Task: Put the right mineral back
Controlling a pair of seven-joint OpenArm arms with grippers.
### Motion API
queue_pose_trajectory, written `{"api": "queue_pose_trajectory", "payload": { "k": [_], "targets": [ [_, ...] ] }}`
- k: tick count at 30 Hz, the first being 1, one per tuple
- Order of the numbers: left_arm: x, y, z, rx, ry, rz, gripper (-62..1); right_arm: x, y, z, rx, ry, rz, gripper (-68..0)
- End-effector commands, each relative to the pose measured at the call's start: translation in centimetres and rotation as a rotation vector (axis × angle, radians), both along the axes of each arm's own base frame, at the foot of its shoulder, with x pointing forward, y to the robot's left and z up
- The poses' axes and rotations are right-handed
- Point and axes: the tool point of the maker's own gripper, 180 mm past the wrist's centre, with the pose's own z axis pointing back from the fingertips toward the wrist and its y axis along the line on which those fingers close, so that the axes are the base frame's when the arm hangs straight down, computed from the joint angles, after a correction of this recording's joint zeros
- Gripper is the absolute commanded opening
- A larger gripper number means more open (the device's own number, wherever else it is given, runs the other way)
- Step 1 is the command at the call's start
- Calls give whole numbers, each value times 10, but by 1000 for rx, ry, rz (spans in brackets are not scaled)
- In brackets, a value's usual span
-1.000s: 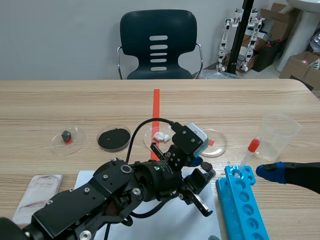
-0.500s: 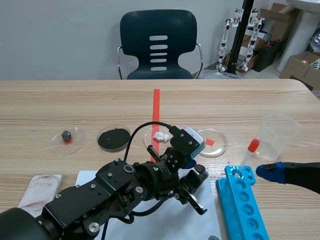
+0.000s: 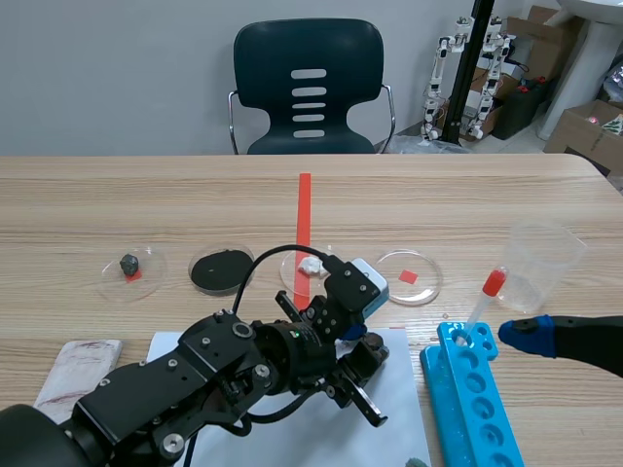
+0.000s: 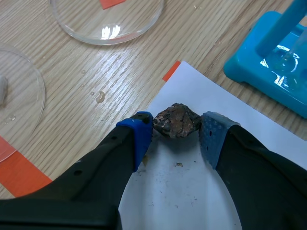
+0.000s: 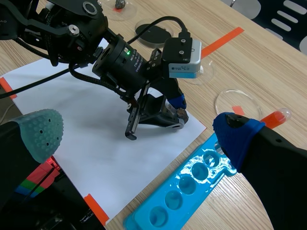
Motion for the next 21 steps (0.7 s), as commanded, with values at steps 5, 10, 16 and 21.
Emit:
{"api": "queue_pose_trajectory", "payload": {
  "k": [5,10,16,21],
  "targets": [
    [7,-6,13,-33,-32,0,-170,3,0,7,17,-24,1,4],
    [8,-7,15,-39,-37,0,-79,3,0,7,17,-24,1,4],
    [6,-4,18,-45,-50,-4,-79,3,0,7,17,-24,1,4],
    [0,2,33,-77,-100,-10,-79,3,1,7,17,-24,1,4]
  ]
}}
